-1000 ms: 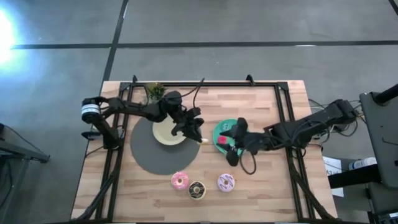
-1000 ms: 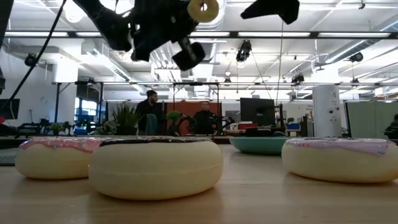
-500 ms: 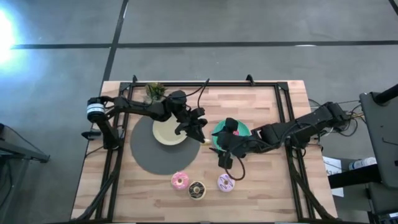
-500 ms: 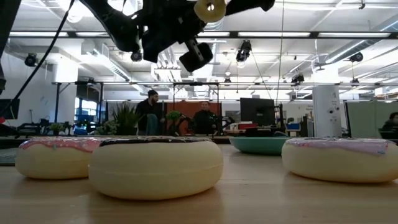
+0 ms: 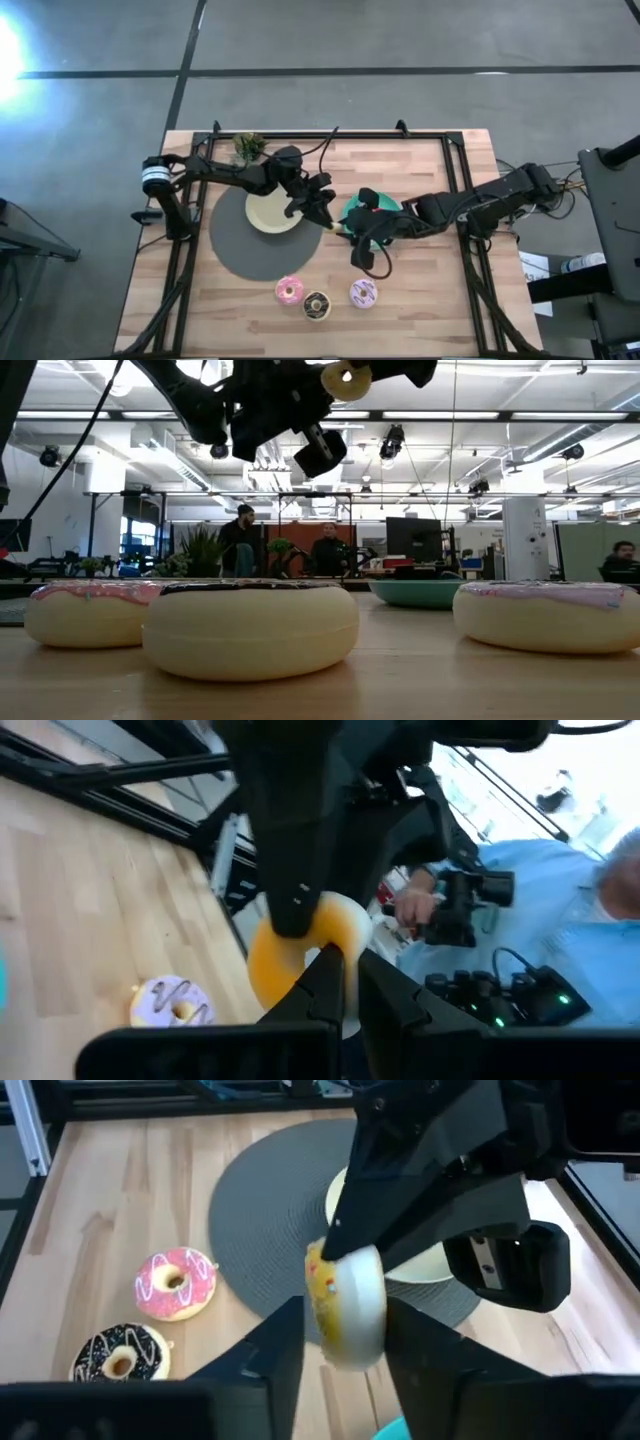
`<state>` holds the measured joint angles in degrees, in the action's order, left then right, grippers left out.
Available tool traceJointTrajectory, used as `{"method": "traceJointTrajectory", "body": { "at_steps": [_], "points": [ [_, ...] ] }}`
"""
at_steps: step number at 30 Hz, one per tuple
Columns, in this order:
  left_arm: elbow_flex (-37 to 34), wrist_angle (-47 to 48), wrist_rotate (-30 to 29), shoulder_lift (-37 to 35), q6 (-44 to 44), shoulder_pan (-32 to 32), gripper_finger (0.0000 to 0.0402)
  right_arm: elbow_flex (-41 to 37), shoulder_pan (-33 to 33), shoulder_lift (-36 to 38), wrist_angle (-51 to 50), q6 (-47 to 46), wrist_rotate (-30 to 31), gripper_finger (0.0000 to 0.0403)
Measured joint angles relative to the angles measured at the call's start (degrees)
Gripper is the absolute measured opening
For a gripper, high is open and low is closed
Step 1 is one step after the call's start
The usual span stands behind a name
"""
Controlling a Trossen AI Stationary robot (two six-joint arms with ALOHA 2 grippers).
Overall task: Pick & Place donuts
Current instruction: Put the small yellow donut on the light blue plate
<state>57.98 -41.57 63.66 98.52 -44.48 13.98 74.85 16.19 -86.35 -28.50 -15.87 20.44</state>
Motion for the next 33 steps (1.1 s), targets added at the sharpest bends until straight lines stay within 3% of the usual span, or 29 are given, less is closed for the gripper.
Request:
{"method": "traceJointTrajectory", "body": {
  "at_steps": [4, 9, 13, 17, 20, 23, 27, 33],
  "points": [
    [0.0, 4.1, -4.2, 0.0, 2.6, -0.1, 0.0011, 0.0, -0.5, 0.0, -0.9, -0.8, -1.7, 0.0077],
    [-0.1, 6.4, -7.1, 0.0, 3.0, 0.0, 0.0064, 0.0, -1.1, 0.0, -4.6, -4.3, -2.5, 0.0018],
    [-0.1, 8.5, -7.4, -0.1, 5.1, 0.3, 0.0111, 0.0, -1.6, 0.3, -9.2, -9.4, -2.7, 0.0015],
    [-0.1, 14.0, -9.4, -0.2, 9.2, 1.0, 0.0139, -0.4, -2.6, 0.7, -21.6, -21.7, -2.8, 0.0014],
    [-0.1, 19.8, -12.9, -0.4, 13.0, 1.1, 0.0146, -3.3, -4.2, 1.1, -29.5, -29.0, -7.0, 0.0014],
    [-0.1, 24.9, -15.7, -0.5, 16.0, 1.0, 0.0147, -10.0, -6.5, 2.1, -25.8, -32.0, -16.2, 0.0013],
    [-0.2, 29.4, -17.4, -1.9, 18.7, -0.5, 0.0147, -20.4, -9.6, 3.8, -13.9, -36.3, -24.1, 0.0013],
    [-4.4, 31.1, -23.5, -10.0, 23.1, -3.7, 0.0147, -31.0, -12.9, 6.1, -4.3, -41.2, -28.4, 0.0013]
  ]
}}
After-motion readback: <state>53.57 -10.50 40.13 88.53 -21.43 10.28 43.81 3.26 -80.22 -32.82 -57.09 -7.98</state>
